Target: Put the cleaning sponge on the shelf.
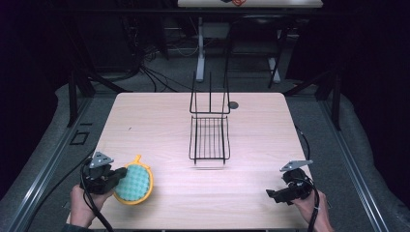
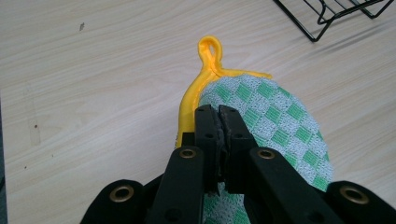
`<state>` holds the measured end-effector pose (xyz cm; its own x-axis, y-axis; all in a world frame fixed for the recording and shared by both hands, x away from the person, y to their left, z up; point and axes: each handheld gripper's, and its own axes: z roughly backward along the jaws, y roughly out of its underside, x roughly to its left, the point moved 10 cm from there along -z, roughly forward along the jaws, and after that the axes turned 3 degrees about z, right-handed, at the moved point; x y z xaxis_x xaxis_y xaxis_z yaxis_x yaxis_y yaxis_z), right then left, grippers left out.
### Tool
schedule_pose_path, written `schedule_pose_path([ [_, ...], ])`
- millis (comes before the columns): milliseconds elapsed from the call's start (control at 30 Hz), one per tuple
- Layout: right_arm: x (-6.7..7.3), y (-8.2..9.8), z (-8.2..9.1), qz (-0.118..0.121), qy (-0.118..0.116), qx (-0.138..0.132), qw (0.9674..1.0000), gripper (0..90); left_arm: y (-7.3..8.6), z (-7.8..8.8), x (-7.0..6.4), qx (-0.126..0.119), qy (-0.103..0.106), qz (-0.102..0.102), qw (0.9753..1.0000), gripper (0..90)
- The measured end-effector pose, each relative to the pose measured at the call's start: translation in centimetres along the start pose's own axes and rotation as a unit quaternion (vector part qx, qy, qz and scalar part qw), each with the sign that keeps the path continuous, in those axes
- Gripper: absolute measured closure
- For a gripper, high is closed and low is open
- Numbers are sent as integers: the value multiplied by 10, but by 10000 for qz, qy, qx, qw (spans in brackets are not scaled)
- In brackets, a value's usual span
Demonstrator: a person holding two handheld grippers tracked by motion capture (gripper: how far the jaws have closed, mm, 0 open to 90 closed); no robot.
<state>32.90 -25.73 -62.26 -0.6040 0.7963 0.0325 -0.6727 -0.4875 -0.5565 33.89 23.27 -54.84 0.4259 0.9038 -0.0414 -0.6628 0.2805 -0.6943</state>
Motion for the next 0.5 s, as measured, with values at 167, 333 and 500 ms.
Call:
schedule_pose_path([
  [167, 0, 0, 0, 17, 1, 4, 10000, 68, -6, 0, -4, -52, 42, -22, 10000, 874],
  [333, 0, 0, 0, 28, 5, 5, 10000, 69, -12, -1, -10, -69, 96, -92, 9999, 874],
  [500, -1, 1, 0, 58, 19, 17, 10000, 69, -18, -3, -15, -103, 120, -164, 9997, 874],
])
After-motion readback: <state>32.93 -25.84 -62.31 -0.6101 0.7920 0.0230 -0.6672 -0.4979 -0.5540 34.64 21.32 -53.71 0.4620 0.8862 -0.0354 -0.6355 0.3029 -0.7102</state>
